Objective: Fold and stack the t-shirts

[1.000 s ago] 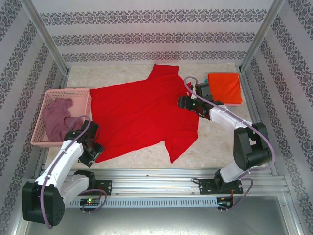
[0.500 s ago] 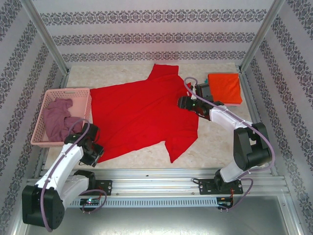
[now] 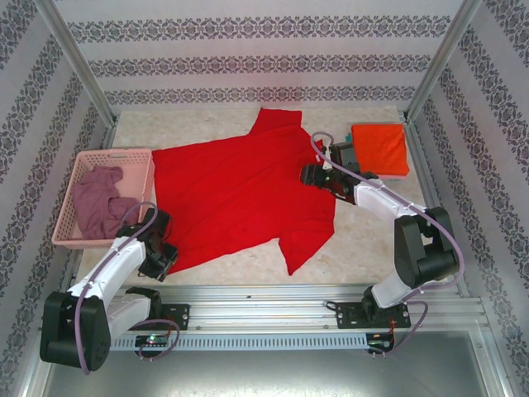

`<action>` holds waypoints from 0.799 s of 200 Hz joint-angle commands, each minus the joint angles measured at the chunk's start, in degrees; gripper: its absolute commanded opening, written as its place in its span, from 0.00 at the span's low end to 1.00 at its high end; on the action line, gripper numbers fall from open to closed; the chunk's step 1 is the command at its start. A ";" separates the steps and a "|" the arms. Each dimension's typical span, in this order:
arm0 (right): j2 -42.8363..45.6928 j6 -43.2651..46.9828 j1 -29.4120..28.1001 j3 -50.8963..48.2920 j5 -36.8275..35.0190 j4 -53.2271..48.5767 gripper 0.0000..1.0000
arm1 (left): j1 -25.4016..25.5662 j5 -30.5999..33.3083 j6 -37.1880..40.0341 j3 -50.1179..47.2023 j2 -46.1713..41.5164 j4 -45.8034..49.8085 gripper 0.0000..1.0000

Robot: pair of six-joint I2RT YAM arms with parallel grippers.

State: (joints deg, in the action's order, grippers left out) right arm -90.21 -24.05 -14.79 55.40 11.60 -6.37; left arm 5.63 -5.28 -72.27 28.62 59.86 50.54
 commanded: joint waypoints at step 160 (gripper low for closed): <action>17.39 -5.77 -1.57 -10.78 -12.52 -16.45 0.62 | -0.09 1.41 1.67 -1.61 0.19 -0.80 0.00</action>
State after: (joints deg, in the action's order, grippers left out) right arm -77.41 -25.74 -14.92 48.93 4.56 -13.56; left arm 5.61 -4.45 -72.27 27.49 60.82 48.16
